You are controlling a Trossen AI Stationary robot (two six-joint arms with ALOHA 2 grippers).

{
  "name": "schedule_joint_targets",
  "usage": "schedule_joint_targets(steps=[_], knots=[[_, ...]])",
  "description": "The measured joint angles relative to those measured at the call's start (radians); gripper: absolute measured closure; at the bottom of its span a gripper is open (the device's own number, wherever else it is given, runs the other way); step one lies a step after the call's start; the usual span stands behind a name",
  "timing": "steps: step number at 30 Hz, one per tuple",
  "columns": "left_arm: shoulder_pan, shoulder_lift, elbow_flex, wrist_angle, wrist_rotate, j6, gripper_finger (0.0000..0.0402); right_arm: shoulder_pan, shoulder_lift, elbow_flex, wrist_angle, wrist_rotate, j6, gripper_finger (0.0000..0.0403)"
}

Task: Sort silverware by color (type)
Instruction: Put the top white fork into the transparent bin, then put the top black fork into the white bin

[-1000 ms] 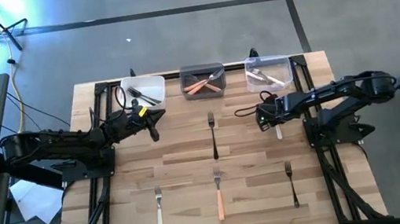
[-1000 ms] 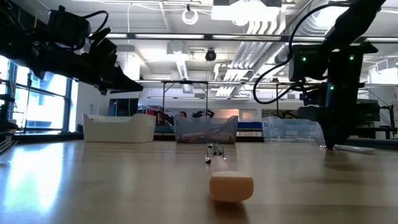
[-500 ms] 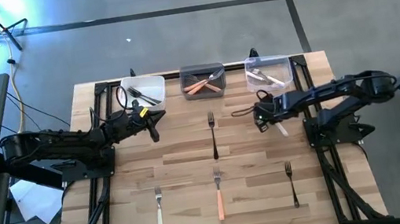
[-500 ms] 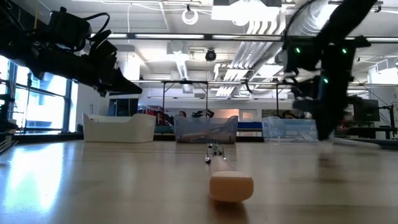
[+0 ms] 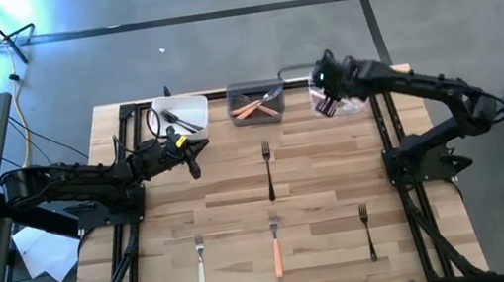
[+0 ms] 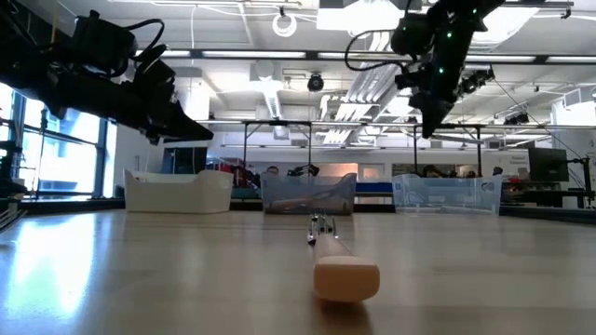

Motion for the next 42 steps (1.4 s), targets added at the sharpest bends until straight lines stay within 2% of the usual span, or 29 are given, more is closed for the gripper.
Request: schedule_joint_targets(steps=[3,8,13,21,27,32,37,42], knots=[[0.000,0.000,0.000,0.000,0.000,0.017,0.0398,-0.099,0.060,0.020,0.056,-0.081,-0.161,0.0394],[0.000,0.000,0.000,0.001,0.000,0.018,0.0398,-0.204,0.209,0.020,0.091,-0.096,-0.312,0.0394],[0.000,0.000,0.000,0.001,0.000,0.020,0.0398,-0.247,0.310,0.019,0.105,-0.127,-0.339,0.0394],[0.000,0.000,0.000,0.004,0.000,0.018,0.0398,-0.277,0.373,0.019,0.134,-0.152,-0.344,0.0394],[0.000,0.000,0.000,0.007,0.000,0.019,0.0398,-0.290,0.375,0.021,0.127,-0.179,-0.290,0.0377],[0.000,0.000,0.000,0.007,0.000,0.020,0.0398,-0.288,0.375,0.076,0.067,-0.174,-0.212,0.0320],[0.000,0.000,0.003,0.016,0.000,0.036,0.0398,-0.252,0.375,0.205,-0.076,-0.184,-0.106,0.0270],[0.000,0.000,0.005,-0.004,0.012,0.036,0.0398,-0.153,0.370,0.298,-0.143,-0.184,0.038,0.0272]])
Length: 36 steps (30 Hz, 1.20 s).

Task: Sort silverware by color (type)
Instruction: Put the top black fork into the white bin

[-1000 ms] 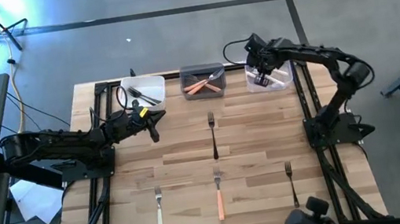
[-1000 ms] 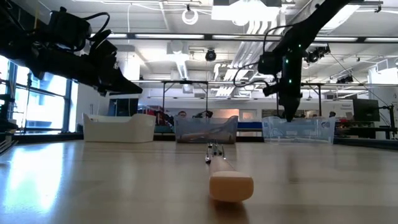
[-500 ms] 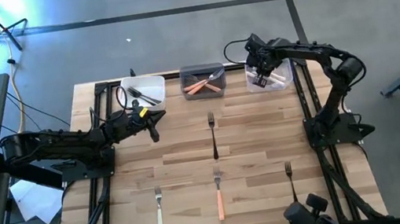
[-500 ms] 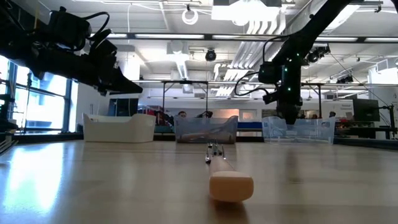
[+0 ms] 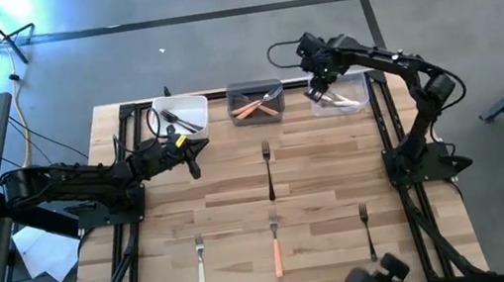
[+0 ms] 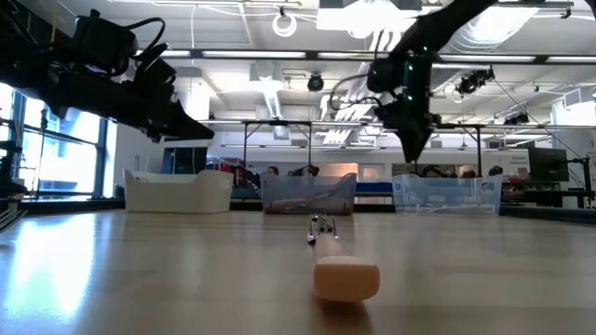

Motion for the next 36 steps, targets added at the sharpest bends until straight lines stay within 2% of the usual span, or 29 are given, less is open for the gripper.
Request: schedule_joint_targets(steps=[4,9,17,21,25,32,36], knots=[[0.000,0.000,0.000,-0.043,0.038,-0.029,0.0399,0.114,-0.035,-0.050,0.124,-0.005,0.030,0.0311],[-0.008,0.000,0.015,-0.102,0.088,-0.062,0.0401,0.234,-0.130,-0.236,0.444,-0.042,0.061,0.0392],[-0.058,0.043,0.102,-0.185,0.056,-0.046,0.0401,0.414,-0.256,-0.562,1.015,-0.021,0.082,0.0392],[-0.080,0.088,0.105,-0.187,0.056,-0.021,0.0398,0.501,-0.284,-0.725,1.320,0.050,-0.037,0.0399],[-0.094,0.125,0.105,-0.177,0.057,-0.018,0.0389,0.540,-0.288,-0.864,1.569,0.057,-0.067,0.0394],[-0.115,0.148,0.105,-0.147,0.057,-0.016,0.0380,0.542,-0.288,-0.941,1.616,0.029,0.110,0.0393],[-0.150,0.148,0.113,-0.168,0.057,-0.056,0.0396,0.542,-0.288,-0.941,1.616,0.029,0.106,0.0393]])
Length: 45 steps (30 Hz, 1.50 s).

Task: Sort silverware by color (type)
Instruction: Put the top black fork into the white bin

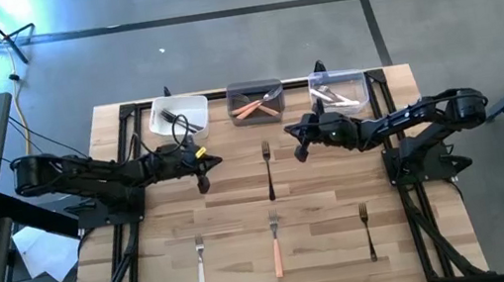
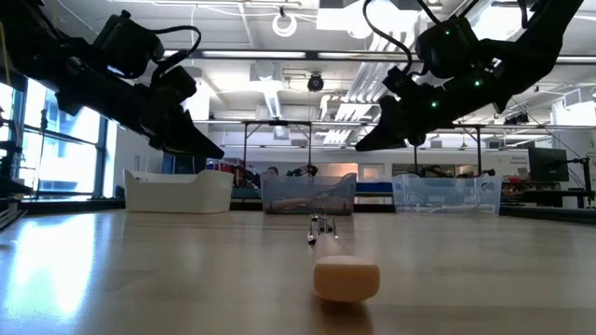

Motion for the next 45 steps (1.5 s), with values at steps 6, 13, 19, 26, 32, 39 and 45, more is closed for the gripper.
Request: schedule_joint_targets(steps=[6,13,19,26,32,39,45], knots=[[-0.064,0.016,0.090,-0.149,-0.131,-0.013,0.0401,-0.002,0.000,0.000,0.038,0.009,-0.069,0.0393],[-0.090,0.093,0.186,-0.220,-0.212,-0.031,0.0401,-0.002,0.000,0.000,0.044,0.021,-0.102,0.0393],[-0.107,0.194,0.257,-0.223,-0.210,-0.024,0.0401,-0.002,0.000,0.000,0.023,0.021,-0.103,0.0393],[-0.107,0.289,0.315,-0.221,-0.208,-0.023,0.0401,-0.002,0.001,0.000,-0.024,0.021,-0.102,0.0393],[-0.110,0.330,0.321,-0.216,-0.201,-0.025,0.0401,-0.002,0.001,0.000,-0.025,0.021,-0.102,0.0393],[-0.111,0.333,0.321,-0.194,-0.201,-0.066,0.0401,-0.002,0.001,0.000,-0.029,0.021,-0.102,0.0393],[-0.128,0.333,0.321,-0.181,-0.201,-0.128,0.0401,-0.002,0.001,0.000,-0.034,0.021,-0.102,0.0393]])
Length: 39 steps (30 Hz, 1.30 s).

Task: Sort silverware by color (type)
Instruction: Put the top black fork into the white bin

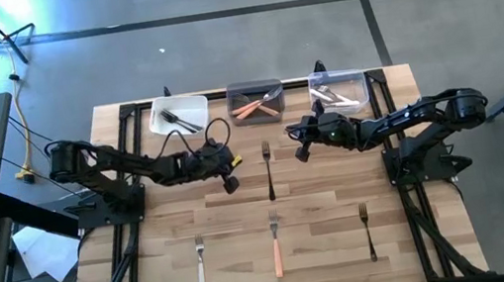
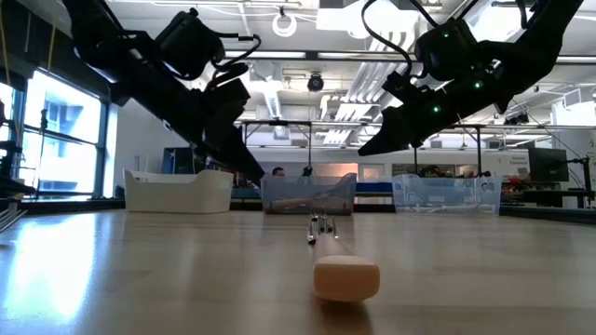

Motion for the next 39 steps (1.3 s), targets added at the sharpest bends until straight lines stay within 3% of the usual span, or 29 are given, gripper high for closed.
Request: schedule_joint_targets(steps=[3,10,25,34,39], knots=[[-0.026,0.000,0.013,-0.024,-0.008,-0.014,0.0401,0.000,0.000,0.000,-0.002,0.000,0.000,0.0393],[-0.046,0.000,0.054,-0.034,-0.167,-0.034,0.0401,0.000,0.000,0.000,-0.006,0.000,0.000,0.0393],[-0.025,0.000,0.111,-0.033,-0.085,-0.114,0.0398,0.000,0.000,0.000,-0.008,0.000,0.000,0.0393],[-0.106,0.003,0.114,-0.030,-0.088,-0.223,0.0324,0.000,0.000,0.000,-0.009,0.000,0.000,0.0393],[-0.123,0.106,0.171,-0.032,-0.104,-0.239,0.0282,0.000,0.000,0.000,-0.011,0.000,0.000,0.0393]])
